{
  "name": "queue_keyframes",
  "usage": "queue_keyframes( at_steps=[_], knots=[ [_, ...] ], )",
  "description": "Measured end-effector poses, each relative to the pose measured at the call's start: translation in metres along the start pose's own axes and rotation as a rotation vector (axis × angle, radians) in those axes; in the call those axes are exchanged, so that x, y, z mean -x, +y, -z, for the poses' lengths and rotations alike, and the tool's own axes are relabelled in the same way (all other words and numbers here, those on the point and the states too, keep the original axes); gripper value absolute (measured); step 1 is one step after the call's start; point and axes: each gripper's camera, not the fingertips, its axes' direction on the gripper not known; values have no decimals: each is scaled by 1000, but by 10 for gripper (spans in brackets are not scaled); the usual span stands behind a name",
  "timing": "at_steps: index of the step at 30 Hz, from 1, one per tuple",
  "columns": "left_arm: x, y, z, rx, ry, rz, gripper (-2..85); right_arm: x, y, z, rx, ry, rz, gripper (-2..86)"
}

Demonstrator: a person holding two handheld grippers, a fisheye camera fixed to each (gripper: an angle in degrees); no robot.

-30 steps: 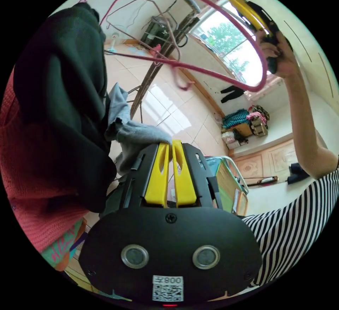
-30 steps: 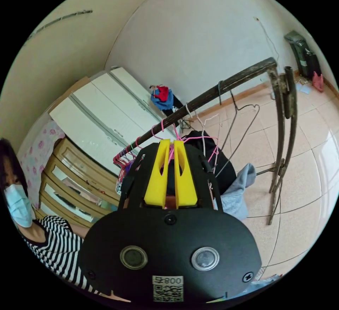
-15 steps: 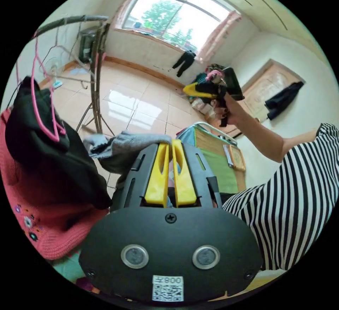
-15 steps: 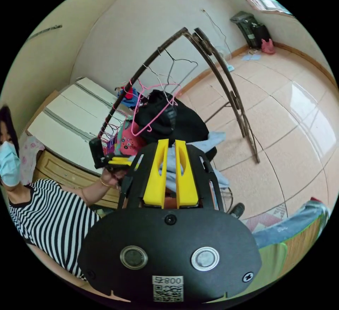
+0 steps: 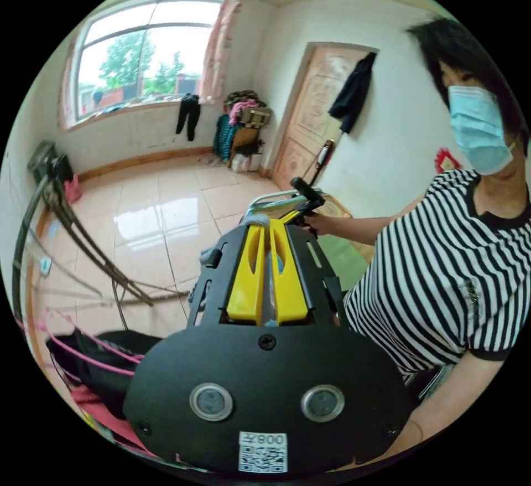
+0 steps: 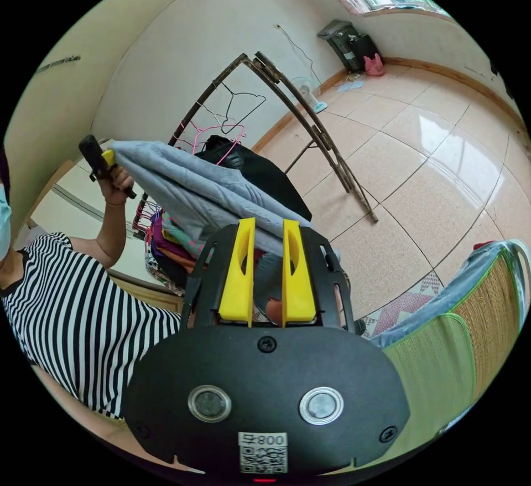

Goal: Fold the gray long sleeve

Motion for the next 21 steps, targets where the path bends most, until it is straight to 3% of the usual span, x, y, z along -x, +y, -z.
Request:
queue_keyframes(
  at_steps=[6,11,15,21],
  knots=[
    [-32,-65,65,-29,41,-161,18,65,-4,84,-83,-169,110,71],
    [-45,-90,92,-44,107,-185,18,142,-3,99,1,-324,195,62],
    [-60,-105,96,-30,237,-242,18,197,5,115,-58,-457,137,48],
    [-101,-128,118,16,422,-433,18,287,22,175,-156,-400,144,32]
  ],
)
